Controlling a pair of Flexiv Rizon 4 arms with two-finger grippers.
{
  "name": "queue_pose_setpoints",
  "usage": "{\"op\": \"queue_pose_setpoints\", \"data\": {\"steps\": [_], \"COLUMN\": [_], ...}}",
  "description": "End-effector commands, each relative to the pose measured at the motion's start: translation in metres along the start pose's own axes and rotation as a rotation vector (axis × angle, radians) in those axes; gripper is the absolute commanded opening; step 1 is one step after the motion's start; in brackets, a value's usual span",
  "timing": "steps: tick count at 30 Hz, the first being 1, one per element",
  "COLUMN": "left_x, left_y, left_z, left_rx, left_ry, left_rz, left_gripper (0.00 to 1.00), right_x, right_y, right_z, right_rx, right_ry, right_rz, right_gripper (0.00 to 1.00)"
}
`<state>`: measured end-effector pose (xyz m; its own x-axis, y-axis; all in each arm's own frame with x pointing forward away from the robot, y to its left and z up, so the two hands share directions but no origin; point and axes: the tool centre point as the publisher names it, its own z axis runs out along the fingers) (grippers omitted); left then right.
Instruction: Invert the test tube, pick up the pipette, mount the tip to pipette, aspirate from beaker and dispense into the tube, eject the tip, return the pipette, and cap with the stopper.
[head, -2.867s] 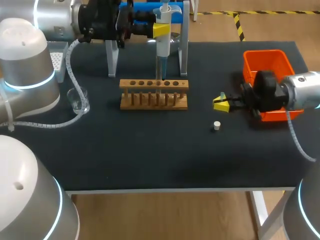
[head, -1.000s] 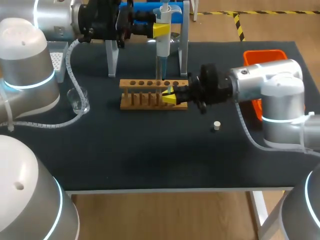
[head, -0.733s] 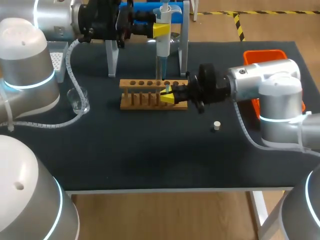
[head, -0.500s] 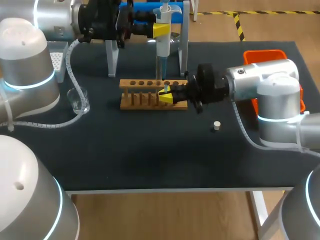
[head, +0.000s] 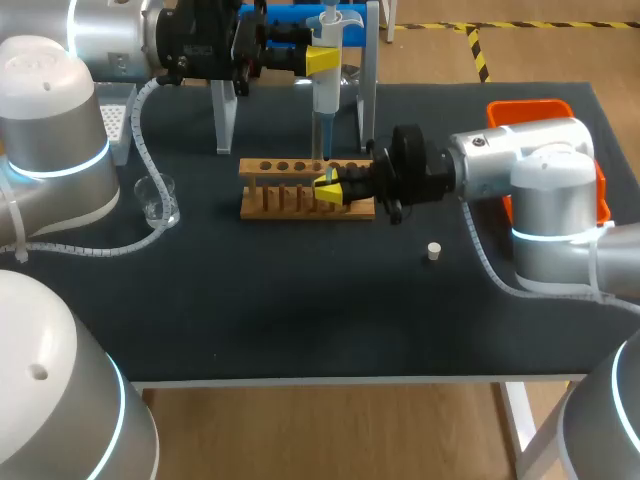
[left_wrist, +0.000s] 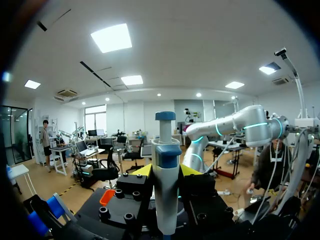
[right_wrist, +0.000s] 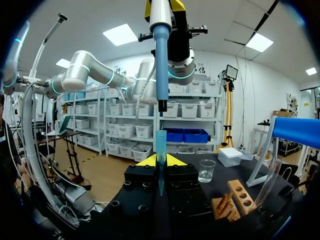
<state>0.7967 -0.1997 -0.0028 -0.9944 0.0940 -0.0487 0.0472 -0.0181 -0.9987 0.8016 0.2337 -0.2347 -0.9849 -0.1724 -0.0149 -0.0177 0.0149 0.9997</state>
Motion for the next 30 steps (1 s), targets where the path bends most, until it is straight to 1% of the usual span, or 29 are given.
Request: {"op": "queue_pose_setpoints", "data": {"steps": [1, 7, 30], "left_x": [0.0002, 0.0002, 0.0002], "left_y": [-0.0001, -0.0001, -0.0001], "left_z": [0.0001, 0.0001, 0.0001], "left_rx": [0.002, 0.002, 0.002], "left_ry": [-0.002, -0.002, -0.002], "left_rz": [0.001, 0.001, 0.001], "left_gripper": [0.00, 0.00, 0.00], "right_x": [-0.0010, -0.0004, -0.0029], "right_y": [0.0022, 0.0064, 0.0089], "right_z": [-0.0006, 0.0004, 0.0014], "right_rx": [0.000, -0.006, -0.003], "right_ry": [0.002, 0.007, 0.021], "right_rz": [-0.002, -0.011, -0.018], "right_gripper": [0.00, 0.00, 0.00]}}
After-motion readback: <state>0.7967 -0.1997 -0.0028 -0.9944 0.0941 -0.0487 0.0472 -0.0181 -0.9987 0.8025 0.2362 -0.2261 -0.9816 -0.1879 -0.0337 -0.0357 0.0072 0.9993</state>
